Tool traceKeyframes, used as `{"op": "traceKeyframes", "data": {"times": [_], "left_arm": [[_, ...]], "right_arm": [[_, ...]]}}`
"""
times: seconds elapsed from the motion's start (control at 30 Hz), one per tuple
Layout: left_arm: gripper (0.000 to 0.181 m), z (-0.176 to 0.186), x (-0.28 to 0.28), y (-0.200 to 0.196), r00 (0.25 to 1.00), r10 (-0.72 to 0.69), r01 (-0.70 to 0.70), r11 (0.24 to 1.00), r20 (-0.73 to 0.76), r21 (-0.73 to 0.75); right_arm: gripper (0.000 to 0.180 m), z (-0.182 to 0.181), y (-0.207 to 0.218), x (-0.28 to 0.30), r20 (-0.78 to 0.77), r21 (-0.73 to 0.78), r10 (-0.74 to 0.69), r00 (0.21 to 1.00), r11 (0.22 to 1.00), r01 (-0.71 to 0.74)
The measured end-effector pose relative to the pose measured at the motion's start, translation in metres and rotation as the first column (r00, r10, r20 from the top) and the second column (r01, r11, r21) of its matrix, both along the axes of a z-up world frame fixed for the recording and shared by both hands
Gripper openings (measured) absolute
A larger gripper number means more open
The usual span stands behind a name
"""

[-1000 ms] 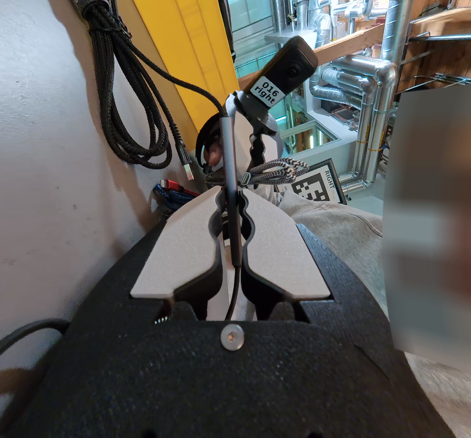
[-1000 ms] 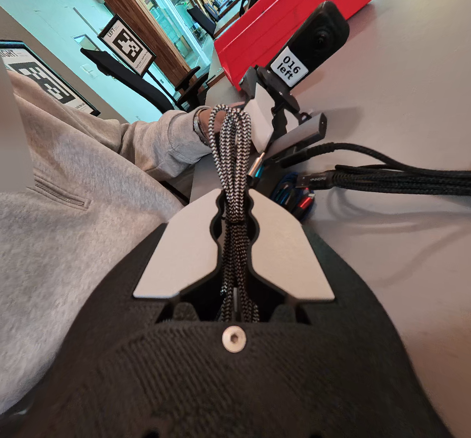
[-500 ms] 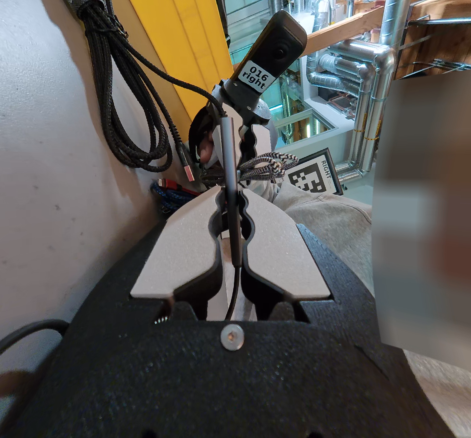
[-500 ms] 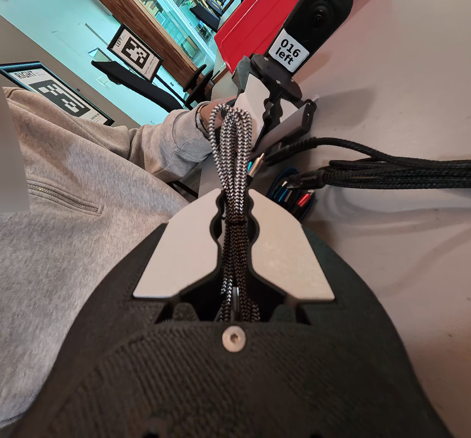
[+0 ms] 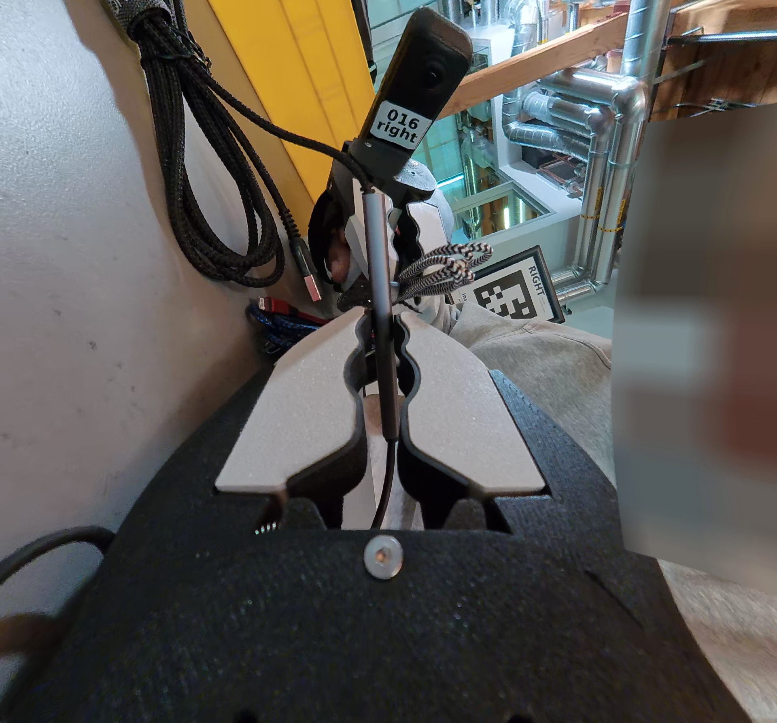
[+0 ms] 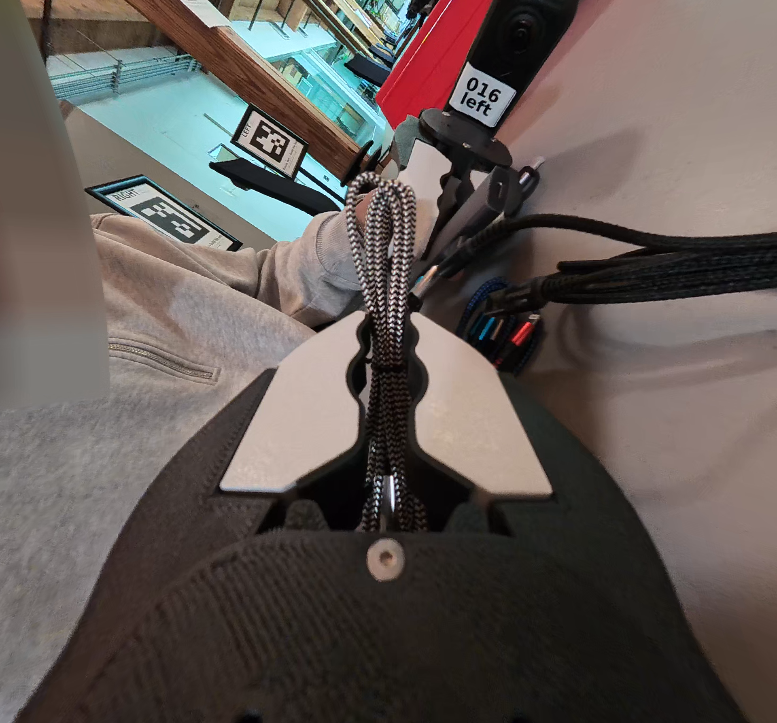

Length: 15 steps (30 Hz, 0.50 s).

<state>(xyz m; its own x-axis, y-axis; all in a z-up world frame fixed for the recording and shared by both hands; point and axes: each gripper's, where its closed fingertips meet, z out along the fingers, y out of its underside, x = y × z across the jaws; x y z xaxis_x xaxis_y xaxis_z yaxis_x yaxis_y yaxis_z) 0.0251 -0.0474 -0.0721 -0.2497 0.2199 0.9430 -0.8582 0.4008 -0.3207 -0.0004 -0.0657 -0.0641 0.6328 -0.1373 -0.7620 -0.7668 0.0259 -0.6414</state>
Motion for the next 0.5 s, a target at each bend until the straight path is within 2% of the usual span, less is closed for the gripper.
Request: {"op": "traceKeyframes", "data": {"times": [0.5], "left_arm": [[0.009,0.0022,0.0004,0.0004,1.0,0.002,-0.002,1.0,-0.008,-0.015]], "right_arm": [[0.014,0.003,0.0003,0.0013,-0.094,0.088,0.005,0.996,0.996,0.003]]}}
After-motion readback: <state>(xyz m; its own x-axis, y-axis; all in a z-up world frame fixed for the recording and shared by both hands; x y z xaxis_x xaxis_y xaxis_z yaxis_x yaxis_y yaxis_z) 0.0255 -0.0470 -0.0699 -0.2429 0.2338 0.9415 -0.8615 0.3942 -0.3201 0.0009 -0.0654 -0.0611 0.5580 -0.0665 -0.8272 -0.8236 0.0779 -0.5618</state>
